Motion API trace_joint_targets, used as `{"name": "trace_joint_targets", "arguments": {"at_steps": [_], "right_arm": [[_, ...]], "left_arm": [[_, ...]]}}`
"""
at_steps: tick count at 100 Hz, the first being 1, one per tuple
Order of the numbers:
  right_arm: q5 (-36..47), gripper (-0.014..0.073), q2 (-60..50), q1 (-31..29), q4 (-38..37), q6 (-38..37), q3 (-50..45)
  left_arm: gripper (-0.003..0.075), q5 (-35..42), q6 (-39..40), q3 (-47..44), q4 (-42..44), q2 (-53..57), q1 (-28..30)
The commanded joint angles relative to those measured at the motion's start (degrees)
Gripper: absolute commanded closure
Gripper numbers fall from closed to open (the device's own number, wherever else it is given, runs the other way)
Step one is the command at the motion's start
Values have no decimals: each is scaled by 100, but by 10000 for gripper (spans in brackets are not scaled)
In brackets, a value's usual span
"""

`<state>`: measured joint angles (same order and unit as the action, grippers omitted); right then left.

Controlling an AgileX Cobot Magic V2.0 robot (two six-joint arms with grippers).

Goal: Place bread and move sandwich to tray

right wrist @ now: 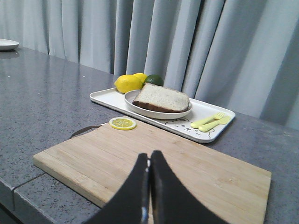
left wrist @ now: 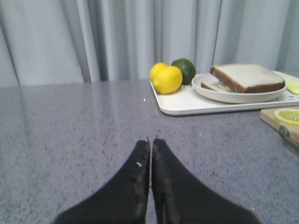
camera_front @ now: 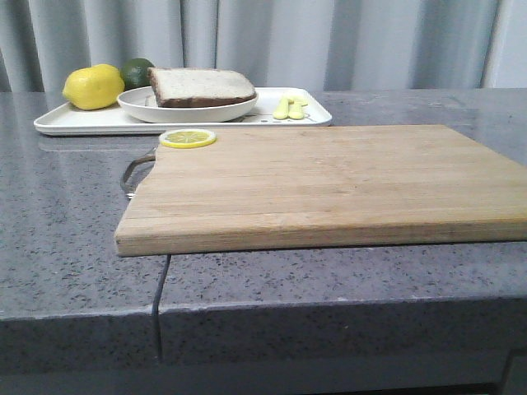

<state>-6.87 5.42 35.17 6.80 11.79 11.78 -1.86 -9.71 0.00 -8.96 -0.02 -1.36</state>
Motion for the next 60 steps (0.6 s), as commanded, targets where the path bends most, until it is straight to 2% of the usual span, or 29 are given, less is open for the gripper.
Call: {"name": "trace_joint_targets", "arguments": {"at_steps": [1, 20, 32, 60], "right_arm": [[487, 653, 52, -45, -31, 6, 150], [458, 653, 57, -45, -31, 6, 150], [458, 653, 57, -45, -31, 6, 150], [458, 653, 57, -45, -31, 6, 150]], "left_arm": [[740, 268, 223, -86, 214, 126, -38], [740, -900, 773, -98, 346, 212, 76], [740, -1321, 785, -98, 362, 212, 118], [740, -1334, 785, -87, 351, 212, 118]]}}
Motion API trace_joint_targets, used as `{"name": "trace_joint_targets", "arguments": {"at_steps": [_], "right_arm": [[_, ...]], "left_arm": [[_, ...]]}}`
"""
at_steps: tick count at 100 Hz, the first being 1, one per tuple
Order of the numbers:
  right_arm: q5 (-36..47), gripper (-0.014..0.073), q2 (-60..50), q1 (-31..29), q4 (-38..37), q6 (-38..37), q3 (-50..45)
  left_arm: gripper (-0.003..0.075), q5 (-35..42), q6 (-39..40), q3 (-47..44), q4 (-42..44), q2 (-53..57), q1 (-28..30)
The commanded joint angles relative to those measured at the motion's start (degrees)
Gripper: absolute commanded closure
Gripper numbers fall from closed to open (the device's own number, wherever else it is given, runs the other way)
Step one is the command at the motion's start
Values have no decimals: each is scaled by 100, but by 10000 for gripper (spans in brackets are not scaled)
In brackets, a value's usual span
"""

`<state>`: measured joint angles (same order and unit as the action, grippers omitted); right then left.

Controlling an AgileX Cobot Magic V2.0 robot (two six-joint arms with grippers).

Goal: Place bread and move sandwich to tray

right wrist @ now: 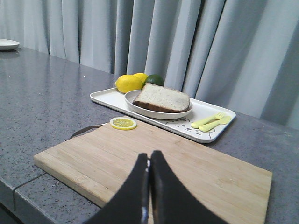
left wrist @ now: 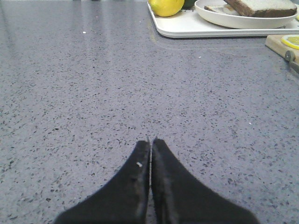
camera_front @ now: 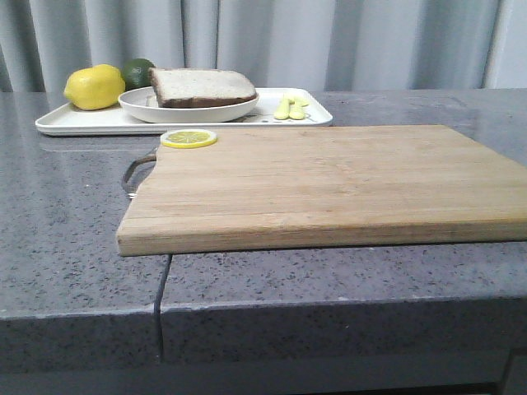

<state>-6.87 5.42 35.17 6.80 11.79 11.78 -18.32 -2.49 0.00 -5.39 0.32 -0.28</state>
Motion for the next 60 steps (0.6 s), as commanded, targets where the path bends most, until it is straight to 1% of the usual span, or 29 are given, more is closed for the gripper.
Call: {"name": "trace_joint_targets", "arguments": {"at_steps": [1, 60], "right_arm": [[458, 653, 57, -45, -31, 6, 150], [477, 653, 57, -45, -43, 6, 116]], "left_arm": [[740, 312, 63, -87, -6, 178, 11], [740, 312, 63, -87, -6, 178, 11]]}}
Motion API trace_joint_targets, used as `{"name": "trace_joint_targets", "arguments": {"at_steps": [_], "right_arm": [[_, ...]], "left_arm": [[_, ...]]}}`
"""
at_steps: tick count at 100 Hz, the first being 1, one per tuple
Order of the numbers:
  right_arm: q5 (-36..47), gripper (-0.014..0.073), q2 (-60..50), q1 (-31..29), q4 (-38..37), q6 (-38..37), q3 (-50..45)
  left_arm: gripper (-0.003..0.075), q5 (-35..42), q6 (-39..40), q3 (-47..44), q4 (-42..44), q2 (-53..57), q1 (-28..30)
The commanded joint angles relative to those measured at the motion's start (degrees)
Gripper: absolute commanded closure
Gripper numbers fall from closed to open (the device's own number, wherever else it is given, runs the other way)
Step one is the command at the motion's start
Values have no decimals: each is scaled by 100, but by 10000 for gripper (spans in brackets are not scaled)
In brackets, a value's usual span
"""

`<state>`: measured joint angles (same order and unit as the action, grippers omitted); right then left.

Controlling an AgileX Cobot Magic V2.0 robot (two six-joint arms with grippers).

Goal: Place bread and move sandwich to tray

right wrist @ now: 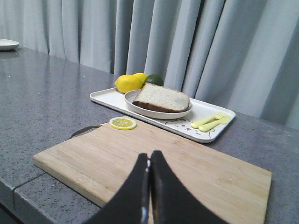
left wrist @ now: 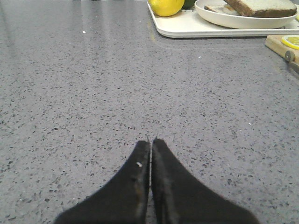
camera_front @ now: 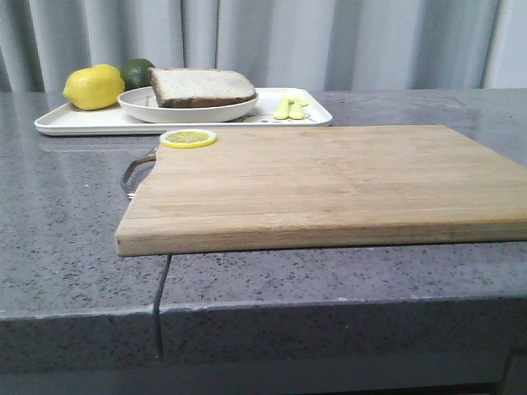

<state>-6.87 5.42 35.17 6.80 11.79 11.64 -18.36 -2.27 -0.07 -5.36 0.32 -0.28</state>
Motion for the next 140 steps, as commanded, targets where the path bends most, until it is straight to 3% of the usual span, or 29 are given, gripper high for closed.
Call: {"name": "trace_joint_targets", "arguments": {"at_steps": [1, 20, 53, 64, 107, 140], "right_arm": [[470, 653, 57, -45, -43, 6, 121], [747, 653, 57, -317, -680, -135, -76], [1858, 653, 57, -2546, -1125, -1567, -967], [2047, 653, 35, -3015, -1184, -2118, -1355], [-350, 653, -715, -3606, -1390, -2303, -1340], [-1211, 653, -715, -3606, -1062, -2091, -1340]], "left_arm": [[740, 316, 41, -80, -9, 178, 11], [740, 316, 41, -80, -9, 178, 11], [740, 316, 41, -80, -9, 178, 11], [740, 316, 41, -80, -9, 178, 11], [740, 316, 41, -80, -9, 168, 11], [740, 316, 41, -80, -9, 168, 11]]}}
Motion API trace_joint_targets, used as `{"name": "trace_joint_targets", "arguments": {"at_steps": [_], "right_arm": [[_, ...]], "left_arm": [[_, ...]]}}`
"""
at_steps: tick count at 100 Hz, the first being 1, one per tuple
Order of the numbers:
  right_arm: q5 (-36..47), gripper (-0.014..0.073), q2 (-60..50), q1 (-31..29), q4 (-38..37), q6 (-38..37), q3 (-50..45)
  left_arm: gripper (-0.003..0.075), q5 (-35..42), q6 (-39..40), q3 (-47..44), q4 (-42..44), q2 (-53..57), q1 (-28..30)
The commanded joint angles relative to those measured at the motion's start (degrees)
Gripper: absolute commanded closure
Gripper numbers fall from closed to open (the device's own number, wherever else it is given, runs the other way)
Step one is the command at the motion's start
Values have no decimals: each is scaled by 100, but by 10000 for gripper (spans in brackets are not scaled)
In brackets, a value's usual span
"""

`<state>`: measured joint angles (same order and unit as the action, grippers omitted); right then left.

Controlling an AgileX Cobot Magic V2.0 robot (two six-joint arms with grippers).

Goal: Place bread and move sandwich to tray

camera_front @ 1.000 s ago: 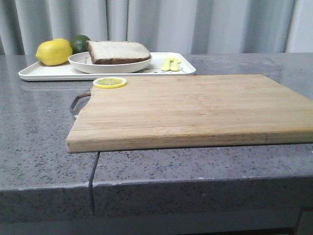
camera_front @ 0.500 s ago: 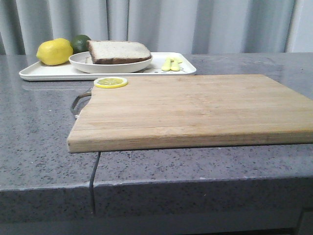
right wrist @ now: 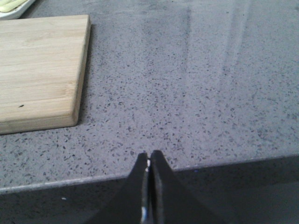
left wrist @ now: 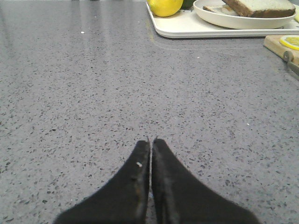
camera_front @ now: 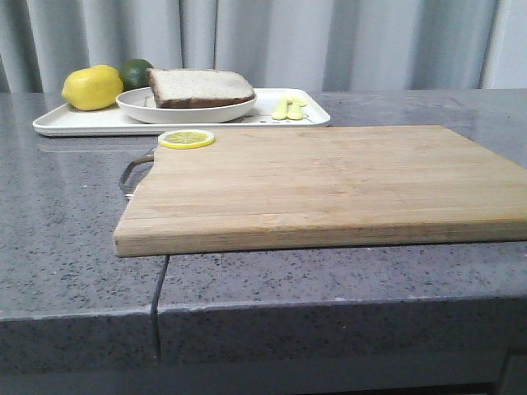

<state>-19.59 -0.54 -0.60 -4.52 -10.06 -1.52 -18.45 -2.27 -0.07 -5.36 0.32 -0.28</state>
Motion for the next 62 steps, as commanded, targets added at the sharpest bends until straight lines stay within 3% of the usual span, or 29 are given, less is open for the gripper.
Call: {"name": "trace_joint_targets", "arguments": {"at_steps": [1, 62], "right_arm": [[38, 653, -118, -29, 69, 94, -23], [-23, 653, -118, -29, 74, 94, -23]], "left_arm": [[740, 325, 41, -80, -9, 168, 11], [740, 325, 41, -80, -9, 168, 11]]}}
